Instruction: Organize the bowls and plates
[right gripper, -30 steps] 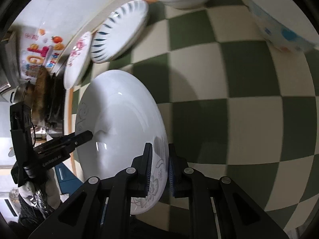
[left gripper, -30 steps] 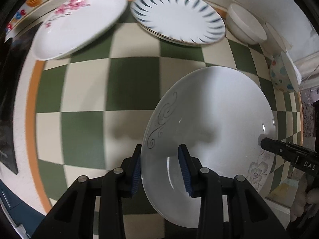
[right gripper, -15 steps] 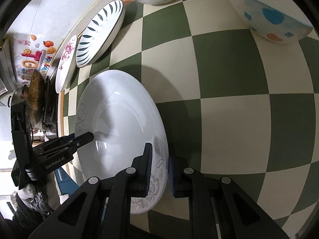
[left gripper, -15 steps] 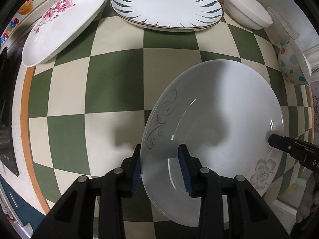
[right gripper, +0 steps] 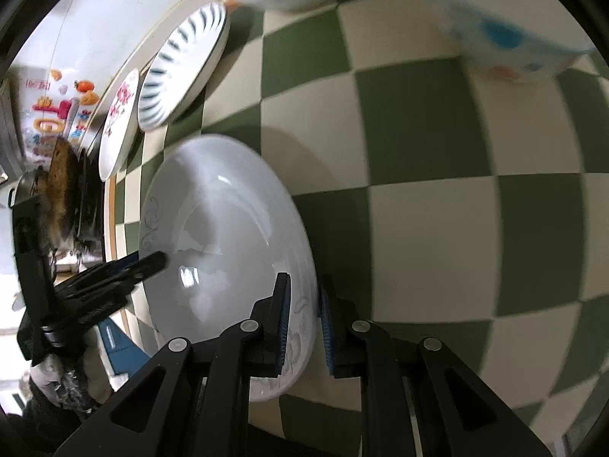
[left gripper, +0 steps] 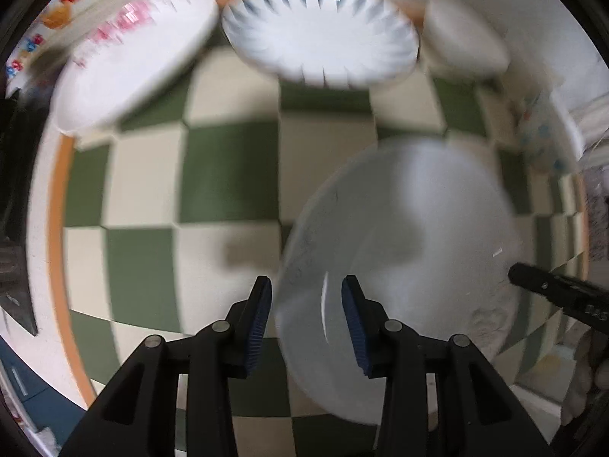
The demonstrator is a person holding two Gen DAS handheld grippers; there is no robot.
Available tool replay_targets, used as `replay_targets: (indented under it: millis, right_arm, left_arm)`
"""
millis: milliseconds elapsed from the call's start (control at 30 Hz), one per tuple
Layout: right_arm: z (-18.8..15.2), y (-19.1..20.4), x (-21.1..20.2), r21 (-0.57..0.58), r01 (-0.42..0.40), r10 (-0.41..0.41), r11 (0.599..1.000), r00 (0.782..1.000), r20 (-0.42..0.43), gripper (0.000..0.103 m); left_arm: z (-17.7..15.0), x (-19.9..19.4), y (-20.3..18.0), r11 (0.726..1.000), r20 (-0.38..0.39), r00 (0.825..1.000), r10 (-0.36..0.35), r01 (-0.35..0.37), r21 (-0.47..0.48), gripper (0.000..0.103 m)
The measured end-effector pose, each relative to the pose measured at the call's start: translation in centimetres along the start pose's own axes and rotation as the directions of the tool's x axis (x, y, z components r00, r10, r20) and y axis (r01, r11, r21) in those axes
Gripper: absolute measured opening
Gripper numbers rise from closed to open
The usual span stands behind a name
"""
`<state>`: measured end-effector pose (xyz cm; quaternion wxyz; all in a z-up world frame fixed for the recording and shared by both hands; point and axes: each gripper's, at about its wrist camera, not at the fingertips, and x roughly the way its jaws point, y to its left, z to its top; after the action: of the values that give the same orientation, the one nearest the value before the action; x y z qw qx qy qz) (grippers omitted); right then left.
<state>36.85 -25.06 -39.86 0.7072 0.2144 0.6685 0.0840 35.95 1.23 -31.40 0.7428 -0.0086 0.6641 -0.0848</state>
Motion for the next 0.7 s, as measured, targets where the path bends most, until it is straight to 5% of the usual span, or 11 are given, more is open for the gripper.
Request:
replay_targets:
  millis: [100, 267, 500, 700]
  right_arm:
    - [0.2, 2.2, -3.4, -0.001, 0.039, -0.039, 0.999, 0.997, 0.065, 0.027]
    - [3.7, 11.7, -5.1, -0.127, -0.05, 0.067, 0.991, 0.989, 0.134, 0.041]
    - [15.1, 25.7, 3.2, -0.334, -0.043, 0.089, 0.942, 0.988, 0.123, 0.041]
    - [22.7, 31.1, 10.0, -0.393, 0.023, 0.015, 0.919, 0.996, 0.091, 0.041]
  left_arm:
    - [1.1, -4.5, 3.2, 0.999, 0.09, 0.996, -0.015, 0.018, -0.037, 0.038]
    - [4.2, -7.0, 11.2, 0.981, 0.169, 0.985, 0.019, 0.014, -0.195, 0.038]
    - [8.5, -1.4, 19.6, 0.926, 0.125, 0.991, 0.046, 0.004, -0.378, 0.038]
    - [11.4, 2.5, 22.9, 0.907, 0.091, 0.995, 0.039, 0.003, -0.421, 0.038]
